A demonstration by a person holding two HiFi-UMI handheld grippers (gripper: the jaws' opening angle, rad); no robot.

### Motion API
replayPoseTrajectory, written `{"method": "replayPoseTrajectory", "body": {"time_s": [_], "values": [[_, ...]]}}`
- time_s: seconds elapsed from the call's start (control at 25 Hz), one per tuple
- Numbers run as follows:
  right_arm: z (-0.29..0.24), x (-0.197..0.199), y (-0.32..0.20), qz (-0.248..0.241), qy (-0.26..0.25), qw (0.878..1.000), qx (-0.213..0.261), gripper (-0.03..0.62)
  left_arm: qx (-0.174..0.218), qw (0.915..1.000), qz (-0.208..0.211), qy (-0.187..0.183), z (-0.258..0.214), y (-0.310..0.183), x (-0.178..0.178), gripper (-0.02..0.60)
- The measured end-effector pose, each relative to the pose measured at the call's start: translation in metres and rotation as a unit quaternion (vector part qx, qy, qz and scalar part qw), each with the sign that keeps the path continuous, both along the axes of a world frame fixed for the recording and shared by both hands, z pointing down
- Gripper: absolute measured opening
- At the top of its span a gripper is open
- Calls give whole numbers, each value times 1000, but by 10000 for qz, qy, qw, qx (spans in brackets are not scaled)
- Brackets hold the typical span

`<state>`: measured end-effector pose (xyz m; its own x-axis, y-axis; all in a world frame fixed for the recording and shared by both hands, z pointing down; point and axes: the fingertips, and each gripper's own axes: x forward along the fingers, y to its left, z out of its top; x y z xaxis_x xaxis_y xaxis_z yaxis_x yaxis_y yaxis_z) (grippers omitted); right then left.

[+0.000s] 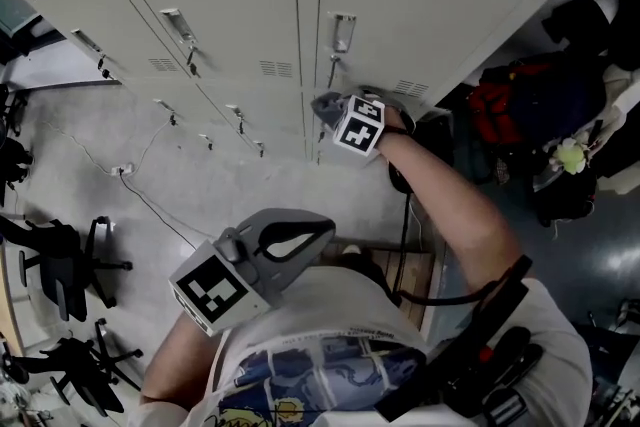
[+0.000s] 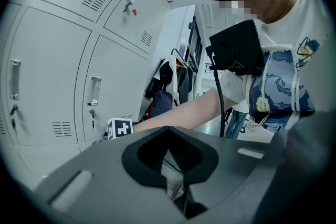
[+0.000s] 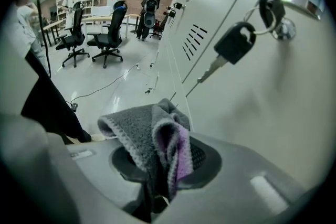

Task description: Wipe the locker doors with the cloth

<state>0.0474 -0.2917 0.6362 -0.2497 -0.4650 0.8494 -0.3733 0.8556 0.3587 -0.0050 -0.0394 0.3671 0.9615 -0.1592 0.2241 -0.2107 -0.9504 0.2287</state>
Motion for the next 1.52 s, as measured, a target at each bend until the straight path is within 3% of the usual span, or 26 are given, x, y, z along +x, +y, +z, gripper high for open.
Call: {"method": "replayPoseTrajectory", "body": {"time_s": [0.24,0.52,0.96,1.24,1.52], "values": [[-6,1,30,204,-351,9991,-121,87,3,10000,12,19,1,3,-5,5],[-33,2,82,741,-1096,9912,-88,87,-131,9998,-119,108,2,4,-15,5],[-96,25,180,1884,-2477,9496,364,89,-107,9992,-339,182,9,4,-45,5],[-142,26,235,2060,-2935,9309,700,89,59,9994,-329,-53,31,8,-53,5],[-173,30,262,2261,-3237,9132,1006,89,145,9998,-49,-128,36,20,-34,5]]}}
